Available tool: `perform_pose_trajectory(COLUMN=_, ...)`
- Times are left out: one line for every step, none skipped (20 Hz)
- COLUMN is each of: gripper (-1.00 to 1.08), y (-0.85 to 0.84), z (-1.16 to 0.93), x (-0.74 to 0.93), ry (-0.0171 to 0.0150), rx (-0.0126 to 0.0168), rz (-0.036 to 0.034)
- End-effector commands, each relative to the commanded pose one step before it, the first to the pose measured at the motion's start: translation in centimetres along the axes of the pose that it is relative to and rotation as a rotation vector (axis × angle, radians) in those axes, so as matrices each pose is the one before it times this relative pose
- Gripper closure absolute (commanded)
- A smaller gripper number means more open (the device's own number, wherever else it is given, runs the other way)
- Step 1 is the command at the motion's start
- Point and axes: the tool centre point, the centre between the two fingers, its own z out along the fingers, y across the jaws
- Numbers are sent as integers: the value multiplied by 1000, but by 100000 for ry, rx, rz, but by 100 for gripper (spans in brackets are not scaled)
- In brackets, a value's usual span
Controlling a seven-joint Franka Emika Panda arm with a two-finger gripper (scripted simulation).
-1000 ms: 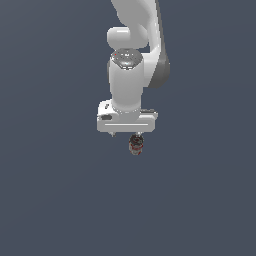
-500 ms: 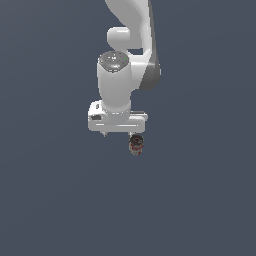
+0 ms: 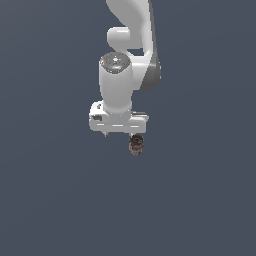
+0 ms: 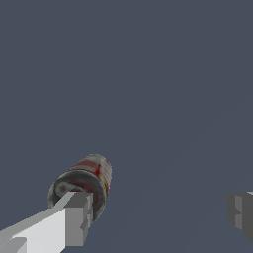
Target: Pick up the object and move it to a goal position.
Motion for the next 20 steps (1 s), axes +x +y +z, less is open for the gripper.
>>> perform_pose_trajectory(gripper=-92, y=-361, z=234, x=-121, ry=-47, rx=155, rz=2090)
perform_pose_trajectory(gripper=-92, y=-172, z=116, x=-65, ry=-17, rx=76, rz=1098)
perform_pose_trajectory(gripper=-92, y=-183, z=129, x=-74, ry=-21, rx=82, rz=1215)
perform_pose_trajectory(gripper=-92, y=-197, z=140, x=-84, ry=-25, rx=87, rz=1318)
perform_pose_trajectory(gripper=-92, y=-209, z=151, x=-95, ry=-28, rx=93, rz=1427)
perform_pose_trajectory(gripper=-92, y=-226, z=162, x=-107, ry=-32, rx=99, rz=1533)
perform_pose_trajectory(gripper=-92, y=-239, z=173, x=-120, ry=-36, rx=104, rz=1644)
perform_pose_trajectory(gripper=-92, y=-250, z=184, x=-133, ry=-41, rx=108, rz=1757)
perform_pose_trajectory(gripper=-92, y=-261, z=196, x=-149, ry=-46, rx=112, rz=1871)
perform_pose_trajectory(gripper=-92, y=-272, z=207, x=-165, ry=-52, rx=116, rz=1984)
perform_pose_trajectory(gripper=-92, y=-281, z=218, x=-182, ry=-58, rx=119, rz=2099)
perform_pose_trajectory(gripper=-92, y=-288, z=229, x=-199, ry=-64, rx=120, rz=2203)
perform_pose_trajectory(gripper=-92, y=-283, z=230, x=-210, ry=-67, rx=117, rz=2224)
perform_pose_trajectory(gripper=-92, y=-275, z=229, x=-218, ry=-70, rx=112, rz=2226)
perform_pose_trajectory(gripper=-92, y=-267, z=229, x=-226, ry=-72, rx=108, rz=2228)
perform_pose_trajectory(gripper=-92, y=-258, z=228, x=-234, ry=-75, rx=103, rz=2231)
perform_pose_trajectory(gripper=-92, y=-250, z=228, x=-242, ry=-77, rx=98, rz=2232)
perform_pose_trajectory(gripper=-92, y=-238, z=225, x=-247, ry=-78, rx=93, rz=2217)
perform_pose_trajectory(gripper=-92, y=-219, z=214, x=-242, ry=-76, rx=84, rz=2116)
perform_pose_trajectory(gripper=-92, y=-200, z=202, x=-235, ry=-73, rx=76, rz=2003)
